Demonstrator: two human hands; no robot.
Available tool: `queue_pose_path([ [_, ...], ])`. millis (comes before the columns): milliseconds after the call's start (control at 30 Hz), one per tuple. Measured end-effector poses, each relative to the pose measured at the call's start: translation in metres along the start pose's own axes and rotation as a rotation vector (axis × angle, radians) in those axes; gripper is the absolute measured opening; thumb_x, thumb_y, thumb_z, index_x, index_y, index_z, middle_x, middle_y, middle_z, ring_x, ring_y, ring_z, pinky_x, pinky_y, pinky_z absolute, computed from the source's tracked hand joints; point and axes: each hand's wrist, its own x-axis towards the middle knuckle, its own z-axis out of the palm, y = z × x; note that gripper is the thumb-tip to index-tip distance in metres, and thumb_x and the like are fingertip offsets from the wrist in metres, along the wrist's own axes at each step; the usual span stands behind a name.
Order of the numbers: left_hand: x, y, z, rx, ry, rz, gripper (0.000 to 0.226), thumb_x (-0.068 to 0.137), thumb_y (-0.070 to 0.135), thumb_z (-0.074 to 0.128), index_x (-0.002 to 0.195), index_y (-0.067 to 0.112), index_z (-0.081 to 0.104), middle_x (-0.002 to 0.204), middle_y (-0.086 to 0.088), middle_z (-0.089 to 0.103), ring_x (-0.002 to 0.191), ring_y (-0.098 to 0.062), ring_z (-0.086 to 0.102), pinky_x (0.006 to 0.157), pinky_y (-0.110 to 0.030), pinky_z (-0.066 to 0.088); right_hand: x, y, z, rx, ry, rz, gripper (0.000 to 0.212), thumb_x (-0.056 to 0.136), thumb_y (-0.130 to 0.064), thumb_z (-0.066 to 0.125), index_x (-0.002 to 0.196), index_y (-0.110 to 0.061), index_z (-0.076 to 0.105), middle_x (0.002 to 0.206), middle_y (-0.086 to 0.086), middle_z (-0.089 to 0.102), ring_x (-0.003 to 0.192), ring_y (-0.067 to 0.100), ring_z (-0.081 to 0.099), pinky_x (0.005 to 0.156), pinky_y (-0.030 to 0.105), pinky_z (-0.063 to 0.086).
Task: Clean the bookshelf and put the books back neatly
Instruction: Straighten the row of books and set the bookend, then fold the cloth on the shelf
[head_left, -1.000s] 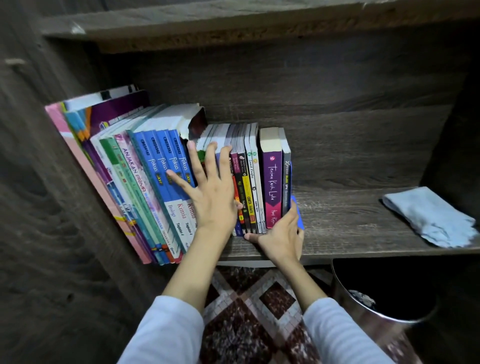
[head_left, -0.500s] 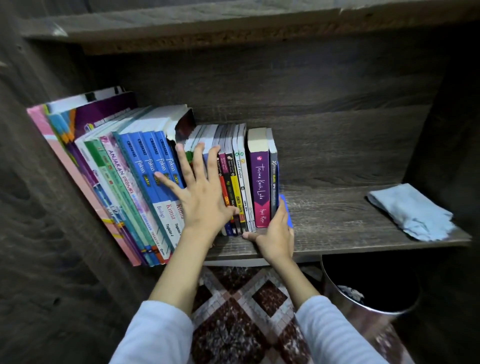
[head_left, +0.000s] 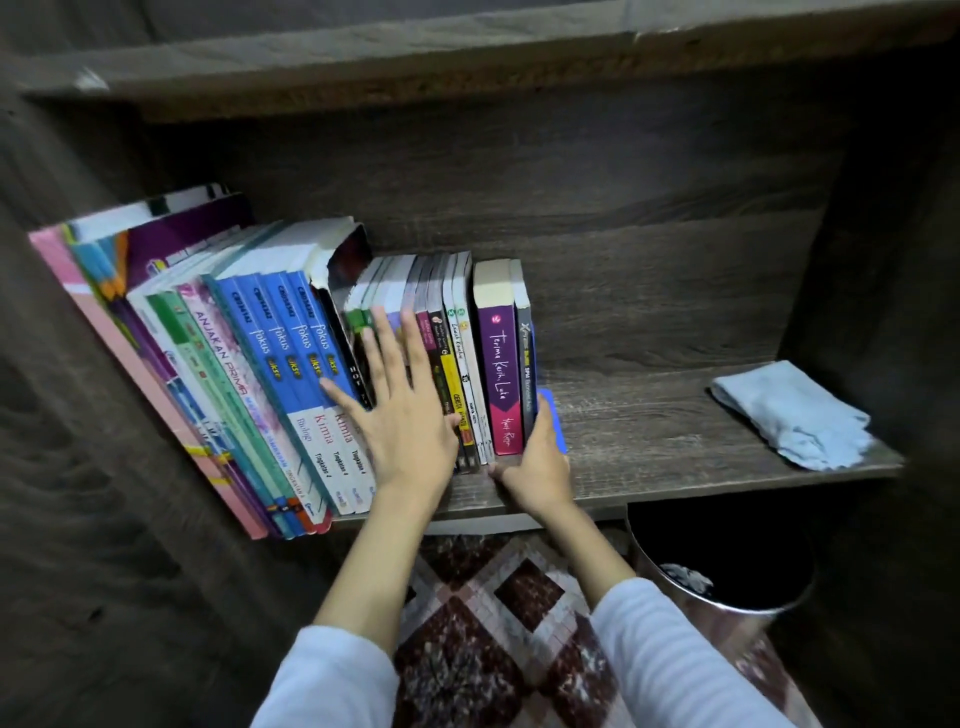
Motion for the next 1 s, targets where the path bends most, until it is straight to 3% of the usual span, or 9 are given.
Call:
queue_pose_path([
  [100,-0.021,0.015,0.01,-0.155,0.031,-0.036,0.099,0.089,0.024,0.057,0.142,0.014,-0.026,0.148,-0.005,-0.033,0.139,-0.023,-0.023,0.103,-0.066,-0.01,0.001,0.005,-0.022,0.079,-0.103,-0.007,0.086,0.081,0.0,0.058,0.151,-0.025,0.014,0.142,0.004,0.047,0.122,0.024,0.051,0.089,0.019,0.037],
  [167,-0.032,0.031,0.015,-0.237,0.153,-0.038,0.084,0.087,0.014,0.051,0.149,0.011,-0.004,0.155,-0.005,-0.011,0.143,-0.025,-0.009,0.103,-0.068,-0.003,-0.001,0.008,-0.041,0.083,-0.088,-0.01,0.073,0.083,0.006,0.051,0.148,-0.019,0.029,0.139,0.007,0.05,0.126,0.025,0.048,0.093,0.019,0.035],
  [233,-0.037,0.048,0.017,-0.316,0.264,-0.017,0.079,0.079,0.011,0.05,0.149,0.008,0.015,0.157,-0.007,0.01,0.145,-0.026,0.006,0.104,-0.067,0.0,-0.003,0.011,-0.057,0.136,0.005,-0.026,0.061,0.082,0.009,0.048,0.139,-0.011,0.043,0.131,0.012,0.056,0.123,0.025,0.052,0.098,0.021,0.035],
  [300,-0.04,0.066,0.014,-0.405,0.334,0.015,0.074,0.077,0.011,0.05,0.147,0.01,0.026,0.155,-0.006,0.022,0.143,-0.024,0.014,0.106,-0.064,0.0,-0.004,0.013,-0.075,0.142,0.133,-0.041,0.05,0.081,0.01,0.046,0.128,-0.005,0.054,0.121,0.013,0.061,0.113,0.025,0.057,0.092,0.019,0.037],
  [467,-0.037,0.116,0.007,-0.579,0.363,0.1,0.057,0.083,0.019,0.041,0.14,0.015,0.041,0.146,-0.001,0.041,0.138,-0.018,0.026,0.107,-0.061,0.014,-0.005,0.026,-0.135,0.13,0.435,-0.085,0.037,0.081,0.008,0.049,0.113,-0.005,0.062,0.111,0.012,0.062,0.1,0.025,0.058,0.087,0.021,0.038],
  [633,-0.037,0.164,0.025,-0.628,0.246,0.148,0.051,0.082,0.024,0.038,0.132,0.019,0.051,0.134,0.0,0.052,0.128,-0.02,0.043,0.106,-0.058,0.02,-0.005,0.058,-0.187,0.198,0.682,0.111,0.025,0.089,-0.005,0.051,0.112,-0.006,0.06,0.115,0.011,0.059,0.104,0.027,0.056,0.086,0.027,0.038],
  [733,-0.035,0.197,0.042,-0.668,0.144,0.186,0.042,0.082,0.022,0.046,0.122,0.02,0.058,0.125,0.002,0.057,0.118,-0.022,0.052,0.105,-0.054,0.025,-0.005,0.086,-0.214,0.176,0.747,0.289,0.03,0.091,-0.019,0.054,0.118,-0.007,0.057,0.122,0.012,0.057,0.111,0.029,0.054,0.089,0.032,0.04],
  [867,-0.027,0.232,0.062,-0.716,-0.096,0.189,0.031,0.089,0.02,0.056,0.12,0.019,0.059,0.125,-0.002,0.056,0.119,-0.025,0.05,0.102,-0.042,0.03,-0.008,0.113,-0.229,-0.037,0.708,0.442,0.056,0.09,-0.046,0.052,0.13,-0.008,0.048,0.13,0.013,0.05,0.122,0.031,0.044,0.09,0.038,0.041],
  [1000,-0.012,0.266,0.088,-0.731,-0.314,0.145,0.033,0.091,0.027,0.054,0.122,0.017,0.058,0.131,-0.006,0.054,0.123,-0.026,0.047,0.102,-0.04,0.035,-0.007,0.129,-0.228,-0.203,0.639,0.592,0.07,0.088,-0.064,0.042,0.132,-0.009,0.041,0.133,0.012,0.043,0.126,0.031,0.038,0.094,0.042,0.038],
])
